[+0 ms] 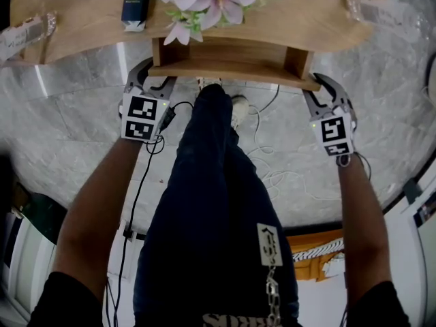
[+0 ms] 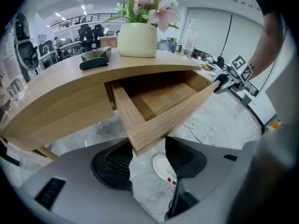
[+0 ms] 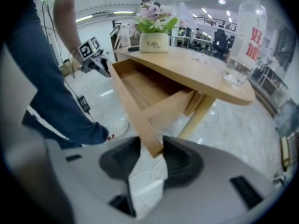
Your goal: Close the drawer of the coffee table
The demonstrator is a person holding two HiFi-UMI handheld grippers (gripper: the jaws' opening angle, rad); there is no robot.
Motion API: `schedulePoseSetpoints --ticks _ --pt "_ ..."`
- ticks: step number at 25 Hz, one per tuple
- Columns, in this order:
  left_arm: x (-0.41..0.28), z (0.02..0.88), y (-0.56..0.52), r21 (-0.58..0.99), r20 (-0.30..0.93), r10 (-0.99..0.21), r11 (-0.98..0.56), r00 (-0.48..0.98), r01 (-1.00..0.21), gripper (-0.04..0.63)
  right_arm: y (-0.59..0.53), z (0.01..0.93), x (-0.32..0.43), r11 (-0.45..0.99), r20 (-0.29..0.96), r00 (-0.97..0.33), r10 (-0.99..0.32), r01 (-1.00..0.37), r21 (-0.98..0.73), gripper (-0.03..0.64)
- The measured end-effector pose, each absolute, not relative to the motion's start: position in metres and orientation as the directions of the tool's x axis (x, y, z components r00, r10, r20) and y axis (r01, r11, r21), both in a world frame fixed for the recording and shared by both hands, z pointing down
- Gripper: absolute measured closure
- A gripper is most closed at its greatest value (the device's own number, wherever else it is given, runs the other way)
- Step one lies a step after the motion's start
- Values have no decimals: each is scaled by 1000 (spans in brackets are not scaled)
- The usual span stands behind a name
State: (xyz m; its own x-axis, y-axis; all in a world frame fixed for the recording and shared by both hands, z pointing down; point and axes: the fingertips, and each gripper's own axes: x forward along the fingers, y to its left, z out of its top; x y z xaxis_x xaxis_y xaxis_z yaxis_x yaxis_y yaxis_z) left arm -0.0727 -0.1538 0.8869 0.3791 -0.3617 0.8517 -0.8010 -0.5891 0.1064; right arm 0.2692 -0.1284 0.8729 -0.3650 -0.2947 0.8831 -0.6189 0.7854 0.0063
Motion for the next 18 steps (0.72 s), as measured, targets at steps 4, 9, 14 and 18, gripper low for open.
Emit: schedulePoseSetpoints --ticks 4,9,14,18 --pt "-71 888 -175 108 847 -364 -597 388 -795 356 -149 873 271 767 880 -353 -319 -642 21 446" --pt "-70 887 -213 117 828 -394 -574 399 -810 354 -190 873 273 748 870 -346 -352 -662 40 439" --pt "-67 887 -236 131 805 -417 -568 422 -812 353 -215 873 275 729 861 -336 -381 -682 57 430" --pt "-69 890 -237 207 800 -424 -470 425 -858 344 -221 876 281 649 861 -333 -384 -760 -4 417"
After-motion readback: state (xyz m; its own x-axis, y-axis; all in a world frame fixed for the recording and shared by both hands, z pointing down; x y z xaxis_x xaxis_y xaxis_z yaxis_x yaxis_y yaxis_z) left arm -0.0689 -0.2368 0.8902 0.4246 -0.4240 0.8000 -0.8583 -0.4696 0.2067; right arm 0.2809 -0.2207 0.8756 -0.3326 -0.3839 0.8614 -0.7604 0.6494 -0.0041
